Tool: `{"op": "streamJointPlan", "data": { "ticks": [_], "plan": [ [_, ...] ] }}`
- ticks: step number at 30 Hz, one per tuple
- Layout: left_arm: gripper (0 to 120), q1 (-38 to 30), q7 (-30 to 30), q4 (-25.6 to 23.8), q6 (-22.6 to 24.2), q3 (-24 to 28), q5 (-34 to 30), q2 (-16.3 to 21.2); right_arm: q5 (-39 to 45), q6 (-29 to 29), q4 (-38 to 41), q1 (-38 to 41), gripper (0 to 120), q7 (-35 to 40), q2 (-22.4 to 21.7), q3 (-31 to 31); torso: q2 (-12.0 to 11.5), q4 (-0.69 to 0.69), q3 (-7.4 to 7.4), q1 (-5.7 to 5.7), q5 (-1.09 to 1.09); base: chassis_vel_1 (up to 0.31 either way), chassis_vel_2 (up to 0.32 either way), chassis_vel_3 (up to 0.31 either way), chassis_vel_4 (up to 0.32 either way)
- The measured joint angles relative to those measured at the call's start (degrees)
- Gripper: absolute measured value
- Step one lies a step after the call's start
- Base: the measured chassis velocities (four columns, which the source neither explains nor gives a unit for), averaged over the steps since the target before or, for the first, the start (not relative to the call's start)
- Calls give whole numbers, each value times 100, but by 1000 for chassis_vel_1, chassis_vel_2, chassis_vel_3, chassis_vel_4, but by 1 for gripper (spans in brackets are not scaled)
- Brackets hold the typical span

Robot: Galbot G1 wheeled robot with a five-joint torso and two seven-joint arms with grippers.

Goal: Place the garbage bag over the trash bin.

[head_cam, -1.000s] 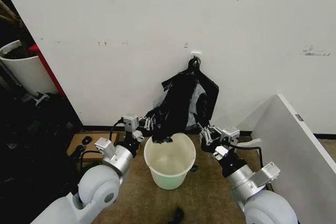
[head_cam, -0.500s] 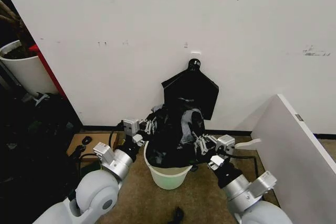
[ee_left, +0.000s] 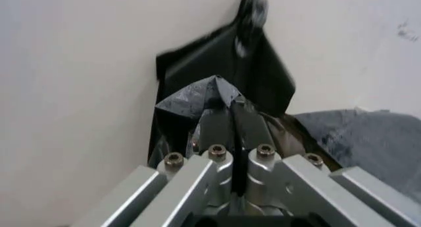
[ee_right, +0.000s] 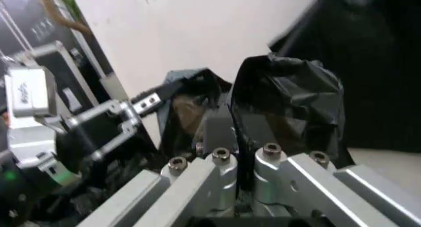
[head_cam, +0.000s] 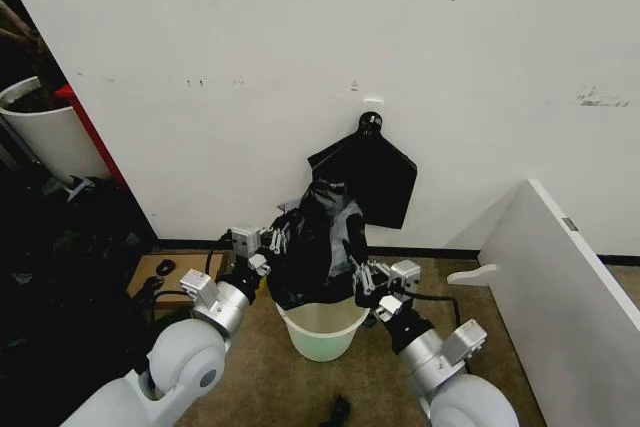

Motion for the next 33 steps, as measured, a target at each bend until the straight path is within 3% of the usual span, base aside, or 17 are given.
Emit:
{"op": "streamJointPlan", "data": {
  "ticks": [3,19,33],
  "plan": [
    [0,29,-9,472,-176,145,97,-296,-90,268,-616,5,0,62,150,3,0,0,0,0,1,0,0,0,0],
    [0,-9,-152,1291,-411,433,436,-789,-125,440,-1286,33,0,369,450,9,0,0,0,0,0,0,0,0,0],
    [0,798,-500,797,-309,-13,651,-582,-849,24,-1352,-276,0,893,387,122,0,1,0,0,0,0,0,0,0]
  ]
}}
